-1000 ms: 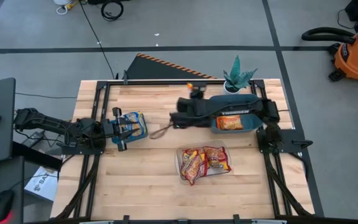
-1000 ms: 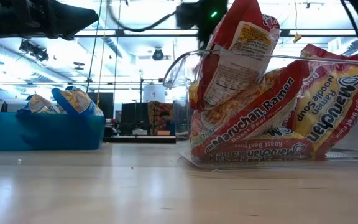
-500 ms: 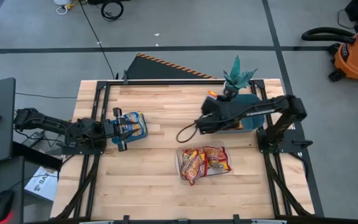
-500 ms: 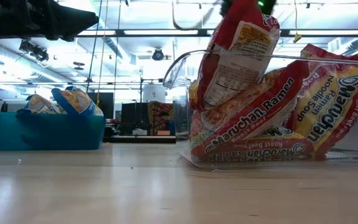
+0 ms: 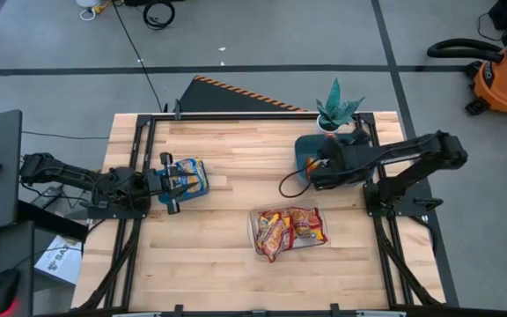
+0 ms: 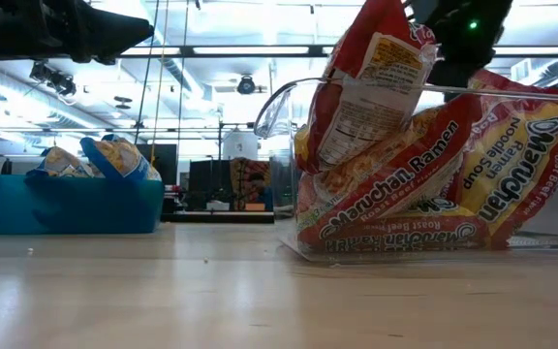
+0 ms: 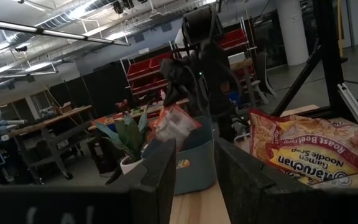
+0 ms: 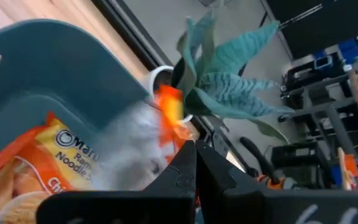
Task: Sort Maruchan noodles
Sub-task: Put the orange noodle pack into the green bin
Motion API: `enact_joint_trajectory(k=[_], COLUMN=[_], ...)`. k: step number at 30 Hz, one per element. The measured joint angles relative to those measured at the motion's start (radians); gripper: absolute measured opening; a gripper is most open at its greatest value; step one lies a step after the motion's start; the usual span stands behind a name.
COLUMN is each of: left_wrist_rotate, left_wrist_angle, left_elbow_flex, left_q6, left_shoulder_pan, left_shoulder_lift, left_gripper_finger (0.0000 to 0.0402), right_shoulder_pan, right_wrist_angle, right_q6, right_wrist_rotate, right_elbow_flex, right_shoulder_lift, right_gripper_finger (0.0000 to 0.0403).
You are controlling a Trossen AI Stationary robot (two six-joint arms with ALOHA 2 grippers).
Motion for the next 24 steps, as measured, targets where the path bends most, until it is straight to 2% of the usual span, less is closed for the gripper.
enact_joint_trajectory(k=[8, 21, 24], left_wrist_rotate=[0.000, 0.000, 0.000], left_wrist_angle=[0.000, 0.001, 0.001], left_elbow_flex=[0.000, 0.000, 0.000], left_q6=[0.000, 0.000, 0.000], left_shoulder_pan=[0.000, 0.000, 0.000], left_shoulder_lift=[0.000, 0.000, 0.000], left_gripper_finger=[0.0117, 0.0117, 0.0117], right_shoulder_pan=[-0.029, -0.086, -0.090], right_wrist_angle=[-0.001, -0.001, 0.062], right_q6=[-0.035, -0.019, -0.037], right_wrist_rotate=[-0.044, -0.097, -0.092], right_elbow_flex=[-0.042, -0.183, -0.204], right_shoulder_lift=[-0.084, -0.092, -0.088], right_gripper_finger=[0.0005, 0.0005, 0.0005])
